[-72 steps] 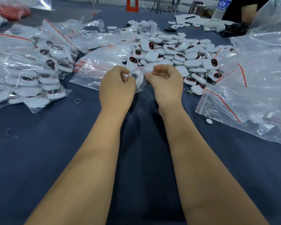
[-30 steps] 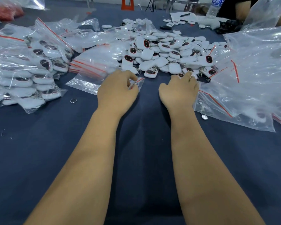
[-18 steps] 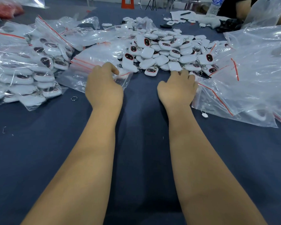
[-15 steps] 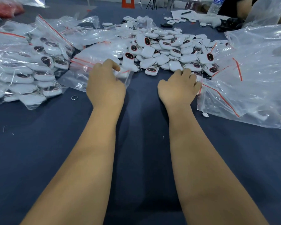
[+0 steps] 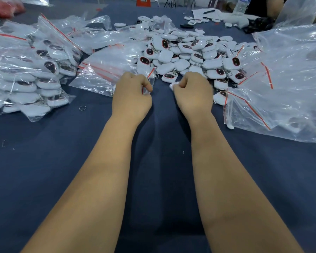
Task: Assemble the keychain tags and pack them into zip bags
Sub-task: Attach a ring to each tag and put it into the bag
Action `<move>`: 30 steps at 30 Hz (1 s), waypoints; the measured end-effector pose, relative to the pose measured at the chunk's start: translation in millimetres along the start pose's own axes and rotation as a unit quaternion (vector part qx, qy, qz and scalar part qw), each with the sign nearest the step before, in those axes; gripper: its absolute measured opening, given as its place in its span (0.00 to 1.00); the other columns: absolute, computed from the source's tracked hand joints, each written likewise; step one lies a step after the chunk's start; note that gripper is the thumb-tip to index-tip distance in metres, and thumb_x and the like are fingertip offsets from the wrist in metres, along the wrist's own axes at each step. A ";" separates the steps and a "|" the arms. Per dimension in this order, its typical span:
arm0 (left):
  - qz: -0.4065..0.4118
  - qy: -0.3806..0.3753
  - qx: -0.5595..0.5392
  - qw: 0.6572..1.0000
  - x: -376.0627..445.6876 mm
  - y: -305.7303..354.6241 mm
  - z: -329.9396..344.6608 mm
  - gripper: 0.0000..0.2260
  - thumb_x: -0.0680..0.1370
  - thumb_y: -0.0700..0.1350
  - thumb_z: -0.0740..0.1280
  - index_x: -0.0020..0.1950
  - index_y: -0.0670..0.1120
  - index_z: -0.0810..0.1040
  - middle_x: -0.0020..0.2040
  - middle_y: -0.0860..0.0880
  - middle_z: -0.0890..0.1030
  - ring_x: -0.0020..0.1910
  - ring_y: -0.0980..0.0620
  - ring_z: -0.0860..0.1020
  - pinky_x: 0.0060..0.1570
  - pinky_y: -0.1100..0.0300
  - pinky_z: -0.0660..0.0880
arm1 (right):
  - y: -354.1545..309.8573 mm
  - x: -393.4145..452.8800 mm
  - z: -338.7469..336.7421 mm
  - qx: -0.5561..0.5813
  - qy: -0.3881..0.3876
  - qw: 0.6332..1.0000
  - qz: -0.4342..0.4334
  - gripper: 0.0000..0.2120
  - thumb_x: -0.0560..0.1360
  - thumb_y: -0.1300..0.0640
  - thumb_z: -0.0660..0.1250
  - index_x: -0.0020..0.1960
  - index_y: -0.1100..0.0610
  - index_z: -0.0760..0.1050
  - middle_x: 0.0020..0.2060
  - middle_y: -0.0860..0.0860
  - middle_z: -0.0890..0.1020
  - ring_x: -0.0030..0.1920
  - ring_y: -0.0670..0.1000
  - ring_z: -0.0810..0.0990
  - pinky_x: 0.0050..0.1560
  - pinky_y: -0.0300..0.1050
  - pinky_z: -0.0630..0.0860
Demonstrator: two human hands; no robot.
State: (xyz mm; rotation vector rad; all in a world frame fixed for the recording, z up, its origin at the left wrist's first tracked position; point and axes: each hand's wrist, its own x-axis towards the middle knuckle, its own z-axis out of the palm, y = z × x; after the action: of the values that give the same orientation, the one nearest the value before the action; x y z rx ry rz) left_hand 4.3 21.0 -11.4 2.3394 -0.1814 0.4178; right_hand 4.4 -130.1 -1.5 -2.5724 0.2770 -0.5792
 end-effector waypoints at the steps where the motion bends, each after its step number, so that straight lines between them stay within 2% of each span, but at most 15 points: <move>1: 0.005 -0.008 0.010 1.000 -0.5 0.1 0.3 0.11 0.72 0.35 0.63 0.45 0.49 0.79 0.53 0.49 0.70 0.50 0.49 0.72 0.44 0.61 0.65 | -2.9 -1.0 0.9 0.051 -0.020 0.999 -0.004 0.05 0.77 0.54 0.66 0.48 0.56 0.75 0.50 0.52 0.79 0.53 0.55 0.76 0.51 0.47 0.70; 2: 0.010 -0.012 0.019 1.000 -0.3 -0.3 0.5 0.11 0.71 0.35 0.64 0.46 0.49 0.81 0.52 0.49 0.70 0.52 0.47 0.72 0.46 0.60 0.65 | -4.6 -2.2 2.8 0.071 -0.026 0.997 -0.005 0.08 0.77 0.52 0.67 0.52 0.57 0.75 0.53 0.53 0.77 0.55 0.55 0.75 0.52 0.46 0.70; 4: 0.019 -0.011 0.039 0.999 0.8 -0.7 0.2 0.12 0.71 0.35 0.64 0.47 0.48 0.83 0.50 0.49 0.72 0.55 0.42 0.73 0.49 0.58 0.66 | -3.9 -3.6 7.6 -0.009 -0.013 1.000 0.009 0.16 0.78 0.47 0.65 0.57 0.59 0.75 0.58 0.55 0.74 0.61 0.57 0.71 0.57 0.48 0.66; 6: 0.013 -0.004 0.046 0.999 1.2 -0.6 0.3 0.13 0.73 0.36 0.62 0.45 0.49 0.84 0.44 0.50 0.73 0.53 0.45 0.72 0.48 0.57 0.67 | -2.4 -4.6 8.8 -0.103 -0.002 0.994 0.028 0.21 0.78 0.41 0.62 0.55 0.60 0.76 0.59 0.57 0.74 0.63 0.59 0.68 0.60 0.51 0.64; 7: 0.003 0.000 0.039 0.999 0.9 -0.4 0.4 0.13 0.73 0.36 0.61 0.44 0.49 0.83 0.40 0.52 0.73 0.50 0.48 0.73 0.44 0.58 0.67 | -2.2 -4.8 8.1 -0.110 0.001 0.993 0.030 0.21 0.78 0.41 0.62 0.53 0.59 0.76 0.58 0.57 0.74 0.62 0.60 0.68 0.60 0.51 0.64; 9: -0.018 0.008 0.023 1.000 0.9 -0.1 1.1 0.13 0.73 0.37 0.61 0.44 0.51 0.82 0.34 0.57 0.72 0.40 0.52 0.73 0.34 0.60 0.65 | -2.9 -4.0 5.7 -0.051 -0.011 0.998 0.026 0.18 0.76 0.43 0.65 0.53 0.58 0.75 0.54 0.54 0.77 0.59 0.58 0.71 0.56 0.51 0.67; 11: -0.029 0.018 0.017 0.999 0.6 0.9 1.3 0.12 0.73 0.38 0.62 0.44 0.53 0.81 0.34 0.57 0.74 0.36 0.54 0.73 0.33 0.60 0.64 | -7.0 -5.4 4.1 0.102 -0.032 0.993 0.041 0.12 0.75 0.49 0.68 0.52 0.56 0.73 0.46 0.49 0.78 0.51 0.53 0.76 0.48 0.48 0.72; 15: -0.046 0.041 -0.003 0.998 1.6 1.3 -0.5 0.12 0.76 0.40 0.63 0.54 0.51 0.82 0.42 0.55 0.79 0.45 0.51 0.78 0.42 0.60 0.67 | -19.2 -9.0 2.5 0.318 -0.060 0.945 0.054 0.07 0.72 0.59 0.72 0.49 0.55 0.77 0.33 0.43 0.75 0.34 0.42 0.73 0.38 0.38 0.72; 18: -0.068 0.087 -0.008 0.994 2.9 -0.9 -2.4 0.15 0.77 0.39 0.62 0.61 0.49 0.80 0.53 0.51 0.82 0.53 0.49 0.79 0.46 0.61 0.66 | -25.9 -10.7 1.2 0.445 -0.089 0.889 0.061 0.02 0.72 0.64 0.70 0.43 0.59 0.78 0.32 0.48 0.76 0.34 0.45 0.73 0.38 0.38 0.73; 19: -0.075 0.103 -0.018 0.992 3.6 -1.8 -3.2 0.16 0.78 0.39 0.62 0.63 0.49 0.79 0.56 0.51 0.82 0.54 0.49 0.79 0.47 0.61 0.67 | -27.0 -10.8 1.0 0.473 -0.095 0.874 0.063 0.03 0.73 0.64 0.70 0.42 0.58 0.78 0.33 0.49 0.76 0.35 0.46 0.73 0.38 0.38 0.73; 21: -0.082 0.113 -0.050 0.989 3.8 -2.0 -3.3 0.17 0.77 0.38 0.62 0.64 0.50 0.78 0.58 0.50 0.81 0.55 0.50 0.79 0.49 0.60 0.70 | -28.1 -9.6 1.4 0.519 -0.108 0.845 0.071 0.05 0.76 0.63 0.68 0.43 0.55 0.76 0.37 0.49 0.78 0.37 0.47 0.77 0.39 0.39 0.76; 23: -0.077 0.102 -0.082 0.988 3.0 -1.4 -2.7 0.18 0.77 0.37 0.61 0.61 0.53 0.80 0.55 0.50 0.81 0.53 0.49 0.79 0.51 0.56 0.74 | -28.7 -9.0 3.7 0.551 -0.121 0.821 0.084 0.05 0.78 0.63 0.66 0.47 0.55 0.73 0.39 0.50 0.79 0.35 0.46 0.81 0.35 0.38 0.77; 26: -0.070 0.084 -0.109 0.988 2.7 -1.7 -1.6 0.18 0.77 0.35 0.60 0.57 0.53 0.82 0.51 0.50 0.82 0.48 0.50 0.79 0.47 0.58 0.75 | -26.9 -9.1 9.1 0.524 -0.115 0.839 0.095 0.08 0.76 0.65 0.68 0.46 0.55 0.70 0.38 0.50 0.78 0.31 0.44 0.78 0.33 0.38 0.74; 28: -0.072 0.076 -0.119 0.987 4.0 -2.3 -1.4 0.16 0.78 0.37 0.61 0.57 0.52 0.83 0.50 0.50 0.83 0.48 0.51 0.79 0.47 0.59 0.74 | -24.9 -8.6 12.4 0.498 -0.128 0.854 0.072 0.09 0.75 0.67 0.67 0.44 0.55 0.72 0.37 0.51 0.78 0.34 0.45 0.76 0.36 0.38 0.73; 30: -0.066 0.061 -0.128 0.988 3.9 -0.8 -1.8 0.14 0.77 0.37 0.63 0.57 0.51 0.83 0.50 0.50 0.83 0.48 0.51 0.79 0.48 0.59 0.76 | -23.8 -7.9 14.0 0.492 -0.140 0.857 0.061 0.10 0.75 0.69 0.66 0.48 0.54 0.74 0.42 0.51 0.81 0.41 0.46 0.78 0.41 0.38 0.74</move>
State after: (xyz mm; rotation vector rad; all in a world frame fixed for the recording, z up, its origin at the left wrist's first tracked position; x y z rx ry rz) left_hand 7.7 22.8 -9.3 2.0523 -0.0184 0.4424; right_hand 5.7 -101.4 -3.4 -1.5840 0.0133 -0.1888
